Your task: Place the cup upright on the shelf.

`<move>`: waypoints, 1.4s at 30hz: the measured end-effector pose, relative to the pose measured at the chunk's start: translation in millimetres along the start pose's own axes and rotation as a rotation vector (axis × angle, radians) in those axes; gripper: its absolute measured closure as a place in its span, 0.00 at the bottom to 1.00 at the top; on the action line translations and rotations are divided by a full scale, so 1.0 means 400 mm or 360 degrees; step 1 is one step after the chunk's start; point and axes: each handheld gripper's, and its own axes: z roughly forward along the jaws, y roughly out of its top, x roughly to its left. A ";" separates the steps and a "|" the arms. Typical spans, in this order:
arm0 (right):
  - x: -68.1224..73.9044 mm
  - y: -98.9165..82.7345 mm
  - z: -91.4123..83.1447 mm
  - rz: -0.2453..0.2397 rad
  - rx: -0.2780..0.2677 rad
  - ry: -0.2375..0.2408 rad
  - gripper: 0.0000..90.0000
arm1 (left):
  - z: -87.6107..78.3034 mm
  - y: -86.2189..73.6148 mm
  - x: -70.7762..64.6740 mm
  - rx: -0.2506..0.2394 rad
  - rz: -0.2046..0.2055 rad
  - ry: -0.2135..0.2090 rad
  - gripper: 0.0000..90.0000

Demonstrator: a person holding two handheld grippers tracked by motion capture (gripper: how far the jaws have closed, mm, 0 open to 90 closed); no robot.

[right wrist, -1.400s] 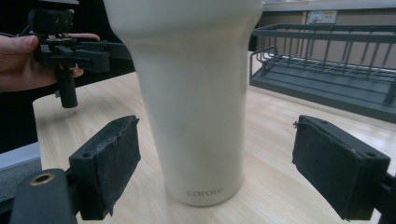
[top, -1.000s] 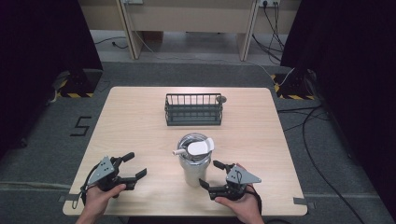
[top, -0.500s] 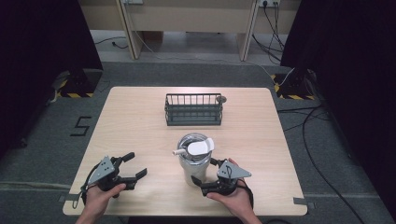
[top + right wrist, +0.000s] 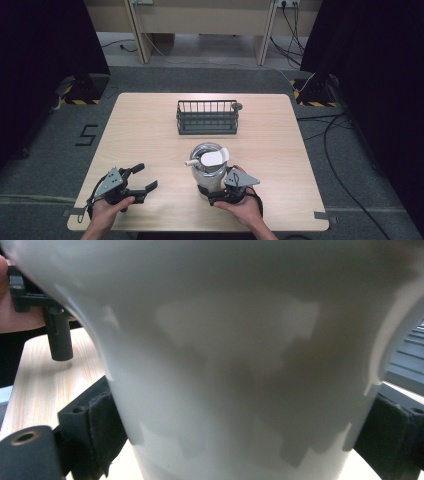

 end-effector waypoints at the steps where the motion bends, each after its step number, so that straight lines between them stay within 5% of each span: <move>1: 0.001 -0.002 0.000 -0.0003 -0.0013 -0.0009 0.11 | 0.000 0.000 0.000 0.0001 0.0001 -0.0002 0.16; 31: 0.008 0.008 -0.002 0.0043 -0.0011 -0.0087 0.12 | 0.002 -0.004 0.007 0.0029 0.0003 0.0009 0.16; 42: -0.017 0.047 -0.016 -0.0007 -0.0032 -0.0168 0.12 | 0.001 -0.004 0.008 0.0033 -0.0003 0.0016 0.16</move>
